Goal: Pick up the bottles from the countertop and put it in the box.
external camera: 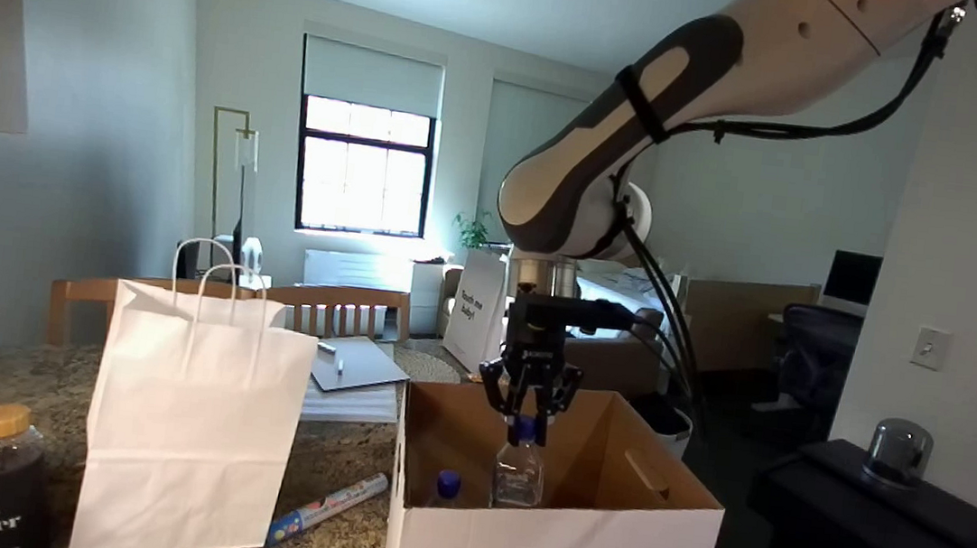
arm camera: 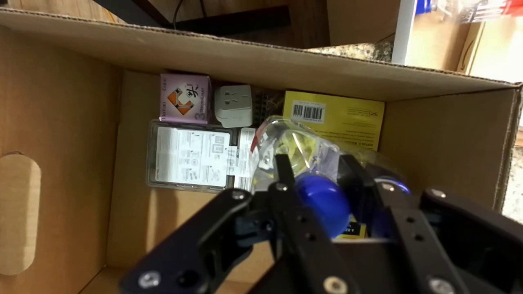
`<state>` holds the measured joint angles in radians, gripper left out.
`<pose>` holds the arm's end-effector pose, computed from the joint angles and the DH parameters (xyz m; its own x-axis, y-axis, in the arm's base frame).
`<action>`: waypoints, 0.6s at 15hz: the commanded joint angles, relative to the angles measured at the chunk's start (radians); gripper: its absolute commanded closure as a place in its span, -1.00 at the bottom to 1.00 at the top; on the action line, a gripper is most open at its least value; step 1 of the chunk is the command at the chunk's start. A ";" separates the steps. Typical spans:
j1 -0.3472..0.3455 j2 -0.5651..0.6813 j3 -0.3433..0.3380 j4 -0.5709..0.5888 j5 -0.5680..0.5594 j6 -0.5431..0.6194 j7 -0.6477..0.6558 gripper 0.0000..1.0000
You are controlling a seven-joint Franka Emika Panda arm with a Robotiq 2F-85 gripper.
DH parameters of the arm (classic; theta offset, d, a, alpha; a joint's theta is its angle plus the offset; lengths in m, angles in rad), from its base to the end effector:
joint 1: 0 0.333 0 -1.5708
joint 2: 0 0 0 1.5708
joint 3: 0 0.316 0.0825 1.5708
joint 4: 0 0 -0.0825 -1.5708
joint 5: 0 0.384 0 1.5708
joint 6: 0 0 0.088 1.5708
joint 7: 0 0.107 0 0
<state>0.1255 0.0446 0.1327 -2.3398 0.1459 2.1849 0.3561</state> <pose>0.4681 0.1293 0.3008 0.9564 -0.1841 -0.2267 -0.1955 -0.9803 -0.0285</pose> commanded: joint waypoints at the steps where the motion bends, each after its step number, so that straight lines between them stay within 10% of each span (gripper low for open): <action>1: 0.006 0.005 -0.001 -0.006 0.017 -0.003 0.001 0.77; 9: 0.022 0.039 0.007 0.005 0.016 -0.001 0.002 0.77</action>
<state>0.1385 0.0806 0.1368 -2.3401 0.1493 2.1849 0.3561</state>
